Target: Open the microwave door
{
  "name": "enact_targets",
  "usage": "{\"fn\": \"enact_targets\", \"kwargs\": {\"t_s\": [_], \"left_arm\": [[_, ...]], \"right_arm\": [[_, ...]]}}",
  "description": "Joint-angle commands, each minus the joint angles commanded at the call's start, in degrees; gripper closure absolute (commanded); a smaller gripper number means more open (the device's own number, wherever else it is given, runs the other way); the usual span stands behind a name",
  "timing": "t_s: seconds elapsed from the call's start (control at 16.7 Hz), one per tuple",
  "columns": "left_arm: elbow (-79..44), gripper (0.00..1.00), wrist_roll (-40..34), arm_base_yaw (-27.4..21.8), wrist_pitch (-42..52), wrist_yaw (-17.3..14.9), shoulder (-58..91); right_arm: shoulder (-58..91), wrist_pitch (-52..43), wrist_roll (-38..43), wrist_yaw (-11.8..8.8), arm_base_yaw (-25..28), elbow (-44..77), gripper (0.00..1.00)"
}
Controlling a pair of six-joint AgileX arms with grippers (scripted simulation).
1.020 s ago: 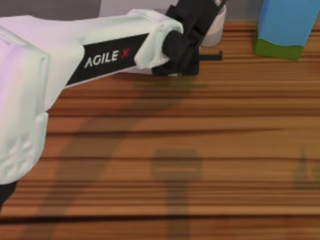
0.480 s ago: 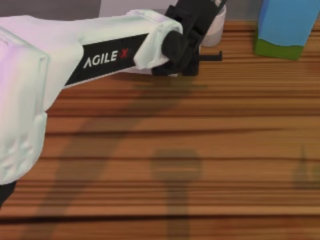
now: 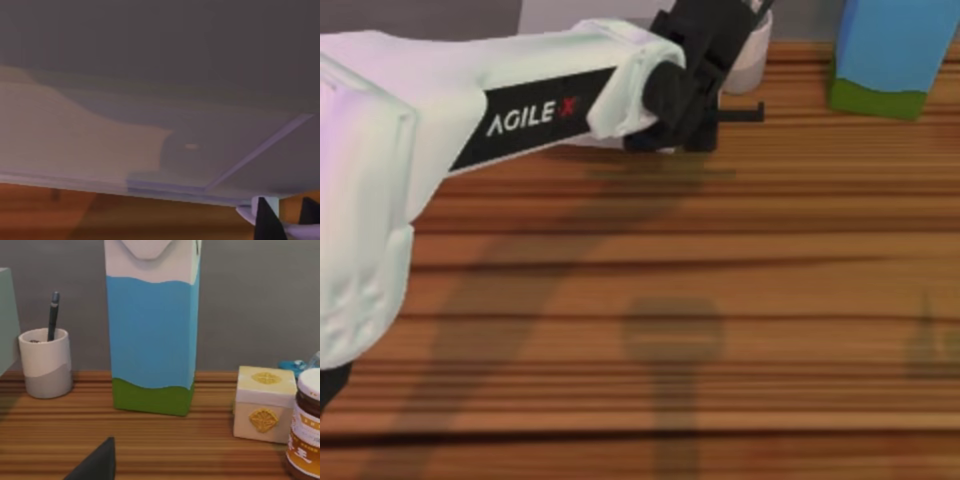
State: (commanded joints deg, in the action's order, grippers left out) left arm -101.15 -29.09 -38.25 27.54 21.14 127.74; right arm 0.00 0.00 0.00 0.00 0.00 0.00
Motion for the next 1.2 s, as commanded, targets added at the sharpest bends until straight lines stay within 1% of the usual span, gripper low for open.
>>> {"fn": "enact_targets", "kwargs": {"t_s": [0.48,0.6,0.96,1.2], "left_arm": [[0.0,1.00,0.0,0.0,0.0,0.0,0.0],[0.2,1.00,-0.1,-0.4,-0.1,-0.4,0.2],[4.5,1.00,3.0,0.3,-3.0,-2.1,-2.8],[4.9,1.00,3.2,0.3,-3.1,-2.2,-2.9]], "right_arm": [[0.0,0.0,0.0,0.0,0.0,0.0,0.00],[0.0,0.0,0.0,0.0,0.0,0.0,0.00],[0.0,0.0,0.0,0.0,0.0,0.0,0.00],[0.0,0.0,0.0,0.0,0.0,0.0,0.00]]}}
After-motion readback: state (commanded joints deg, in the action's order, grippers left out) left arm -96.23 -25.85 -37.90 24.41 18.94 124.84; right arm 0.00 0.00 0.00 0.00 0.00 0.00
